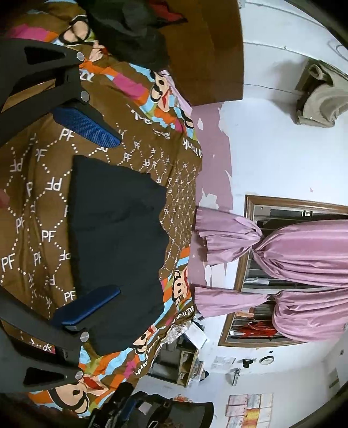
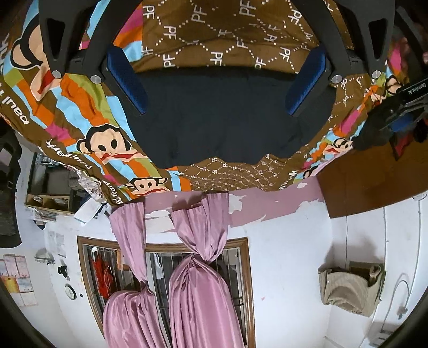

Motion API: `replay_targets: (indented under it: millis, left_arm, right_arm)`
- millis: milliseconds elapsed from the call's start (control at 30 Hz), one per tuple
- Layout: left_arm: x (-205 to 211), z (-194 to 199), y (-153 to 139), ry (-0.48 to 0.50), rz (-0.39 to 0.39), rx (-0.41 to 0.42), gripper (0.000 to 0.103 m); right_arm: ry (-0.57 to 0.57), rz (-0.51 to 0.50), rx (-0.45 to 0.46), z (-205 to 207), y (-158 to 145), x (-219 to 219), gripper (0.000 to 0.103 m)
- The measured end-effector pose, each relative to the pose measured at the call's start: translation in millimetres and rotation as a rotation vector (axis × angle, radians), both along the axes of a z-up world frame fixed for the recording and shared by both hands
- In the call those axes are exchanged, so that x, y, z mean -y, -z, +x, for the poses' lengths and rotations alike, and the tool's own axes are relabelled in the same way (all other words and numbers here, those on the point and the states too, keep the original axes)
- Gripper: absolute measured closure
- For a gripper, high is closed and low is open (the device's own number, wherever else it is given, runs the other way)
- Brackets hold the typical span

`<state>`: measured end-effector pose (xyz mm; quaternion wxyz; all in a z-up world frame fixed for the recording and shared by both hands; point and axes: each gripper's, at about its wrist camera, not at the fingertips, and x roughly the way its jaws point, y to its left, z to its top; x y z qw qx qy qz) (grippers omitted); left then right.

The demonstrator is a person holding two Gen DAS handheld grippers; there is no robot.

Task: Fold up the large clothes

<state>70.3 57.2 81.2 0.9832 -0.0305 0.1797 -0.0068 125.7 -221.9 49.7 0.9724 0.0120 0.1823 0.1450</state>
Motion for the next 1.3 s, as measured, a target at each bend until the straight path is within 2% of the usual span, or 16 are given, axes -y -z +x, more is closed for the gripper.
replay_targets:
  millis: [233,633,1067,1300]
  left_arm:
    - [5,-21,13,0.003,0.027,0.019,0.002]
    - [4,-30,44,-0.002,0.053,-0.014,0.002]
    - [6,-32,68,0.008,0.067,-0.021,0.002]
    - [5,-31,71,0.007,0.065,-0.022,0.002]
  right_arm:
    - [0.004,-0.026,0.01,-22,15,-6,0.0]
    - [0.041,-0.045,0.027,-38,43,-2,0.0]
    - [0.055,-0.054,0.004,-37,66,9,0.0]
    - [0.047,-0.057,-0.007,-35,71,9,0.0]
